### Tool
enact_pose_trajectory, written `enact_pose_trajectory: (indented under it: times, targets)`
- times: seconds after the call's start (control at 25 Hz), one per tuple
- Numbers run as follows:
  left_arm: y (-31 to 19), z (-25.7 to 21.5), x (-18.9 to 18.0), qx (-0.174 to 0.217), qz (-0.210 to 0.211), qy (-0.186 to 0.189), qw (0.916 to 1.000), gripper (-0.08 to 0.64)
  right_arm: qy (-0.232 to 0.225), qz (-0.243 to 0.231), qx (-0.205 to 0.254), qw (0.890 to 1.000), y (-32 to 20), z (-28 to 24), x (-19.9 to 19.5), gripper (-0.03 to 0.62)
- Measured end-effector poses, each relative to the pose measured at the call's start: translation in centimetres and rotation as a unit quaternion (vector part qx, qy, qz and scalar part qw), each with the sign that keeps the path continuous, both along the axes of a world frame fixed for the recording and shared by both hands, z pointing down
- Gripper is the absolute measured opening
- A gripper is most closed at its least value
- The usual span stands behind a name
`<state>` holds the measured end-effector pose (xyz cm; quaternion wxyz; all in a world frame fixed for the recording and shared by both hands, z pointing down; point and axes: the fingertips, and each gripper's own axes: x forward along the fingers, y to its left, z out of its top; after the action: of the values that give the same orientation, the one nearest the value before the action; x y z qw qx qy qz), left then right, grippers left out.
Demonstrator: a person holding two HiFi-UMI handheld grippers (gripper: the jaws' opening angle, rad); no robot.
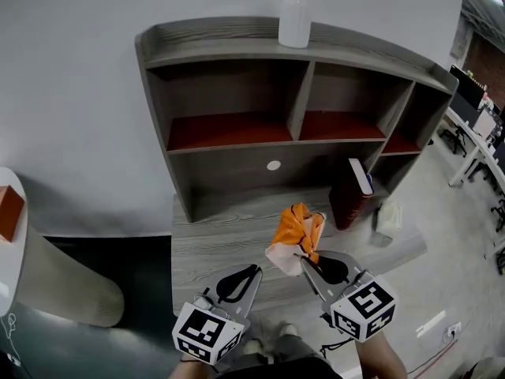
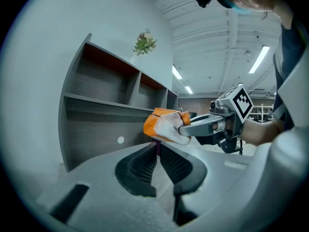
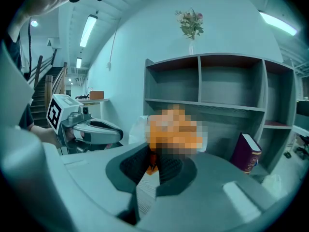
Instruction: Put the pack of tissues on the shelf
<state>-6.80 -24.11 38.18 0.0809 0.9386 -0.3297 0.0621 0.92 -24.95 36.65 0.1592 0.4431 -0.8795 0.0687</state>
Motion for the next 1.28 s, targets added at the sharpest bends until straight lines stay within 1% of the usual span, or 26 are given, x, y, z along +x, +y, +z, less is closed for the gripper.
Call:
enact_pose_trajectory:
  times: [0.2, 0.4, 0.64, 0.84, 1.04, 1.28]
  targets:
    - [-1.8, -0.8, 0.8, 0.012, 0.006, -0.001, 0.9999, 0.011, 0.005, 0.002, 0.01, 1.0, -2.3, -0.9, 0.8, 0.021]
    - [-4.3, -1.8, 1.8, 0.022, 0.004, -0.004, 0.9997, 0.011, 0.017, -0.017, 0.018, 1.0, -4.8, -2.0, 1.8, 0.021]
    - [-7.8, -3.6, 5.4, 0.039, 0.015, 0.003, 0.9991, 0.011, 0.041, -0.018, 0.041, 0.998, -8.4, -5.4, 5.1, 0.021]
    - [-10.3, -4.5, 8.8, 0.043, 0.028, 0.009, 0.9987, 0.011, 0.056, -0.02, 0.062, 0.996, -11.1, -8.0, 7.9, 0.021]
    - [-12.4, -5.9, 10.5, 0.056, 0.021, 0.008, 0.9982, 0.011, 0.058, -0.027, 0.073, 0.995, -13.7, -9.7, 9.6, 0.021]
    - [-14.5, -6.9, 11.3, 0.061, 0.001, 0.001, 0.9981, 0.011, 0.054, -0.047, 0.088, 0.993, -16.7, -11.3, 10.3, 0.021]
